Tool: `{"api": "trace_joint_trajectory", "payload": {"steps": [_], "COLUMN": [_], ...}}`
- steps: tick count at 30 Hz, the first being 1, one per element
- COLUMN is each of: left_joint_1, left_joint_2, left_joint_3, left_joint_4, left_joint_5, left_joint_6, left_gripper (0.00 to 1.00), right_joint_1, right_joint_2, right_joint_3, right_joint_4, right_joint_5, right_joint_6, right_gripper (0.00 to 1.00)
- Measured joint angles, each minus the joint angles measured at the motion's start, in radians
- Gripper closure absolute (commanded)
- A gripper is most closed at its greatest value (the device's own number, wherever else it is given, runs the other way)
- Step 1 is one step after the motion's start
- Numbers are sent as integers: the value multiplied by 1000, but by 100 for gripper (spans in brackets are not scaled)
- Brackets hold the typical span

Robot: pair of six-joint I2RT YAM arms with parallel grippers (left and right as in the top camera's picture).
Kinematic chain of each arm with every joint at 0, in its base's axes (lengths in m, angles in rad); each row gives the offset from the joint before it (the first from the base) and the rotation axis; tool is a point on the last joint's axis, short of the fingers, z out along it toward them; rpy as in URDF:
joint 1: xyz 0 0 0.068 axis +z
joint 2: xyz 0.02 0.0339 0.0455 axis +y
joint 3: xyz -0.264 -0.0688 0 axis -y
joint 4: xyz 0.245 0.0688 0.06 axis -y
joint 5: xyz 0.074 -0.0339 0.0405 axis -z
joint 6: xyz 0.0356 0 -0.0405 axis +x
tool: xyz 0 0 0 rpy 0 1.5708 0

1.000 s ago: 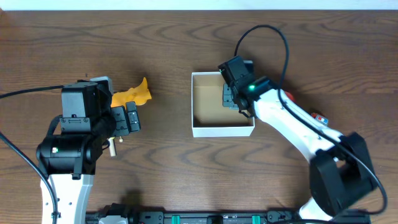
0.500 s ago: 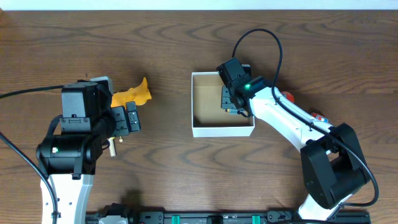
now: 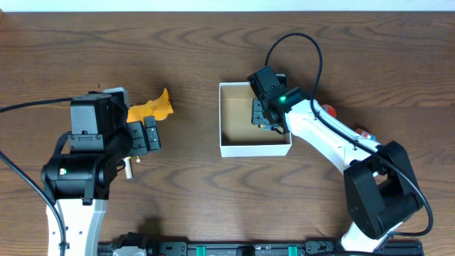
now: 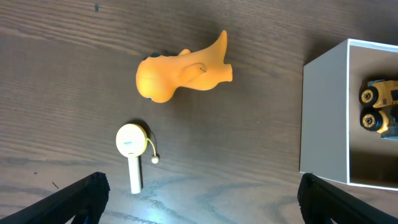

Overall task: Pack container
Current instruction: 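Carry the dump truck into the white box and release it, then move the right gripper to the red fire truck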

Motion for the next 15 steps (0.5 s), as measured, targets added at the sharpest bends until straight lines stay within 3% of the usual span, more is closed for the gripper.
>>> {"api": "trace_joint_trajectory", "payload": {"steps": [10, 12, 15], "left_joint_1": [0, 0, 0], "left_joint_2": [0, 0, 0], "left_joint_3": [0, 0, 0], "left_joint_4": [0, 0, 0], "left_joint_5": [0, 0, 0], "left_joint_6": [0, 0, 0], "left_gripper": [2, 2, 2], "right_joint_1": [-2, -12, -60], "right_joint_2": [-198, -269, -380], "right_joint_3": [10, 17, 19], "right_joint_4": [-34, -79, -205], "right_joint_5": [80, 101, 131], "right_joint_6": [-10, -10, 61], "right_gripper": [35, 30, 9]}}
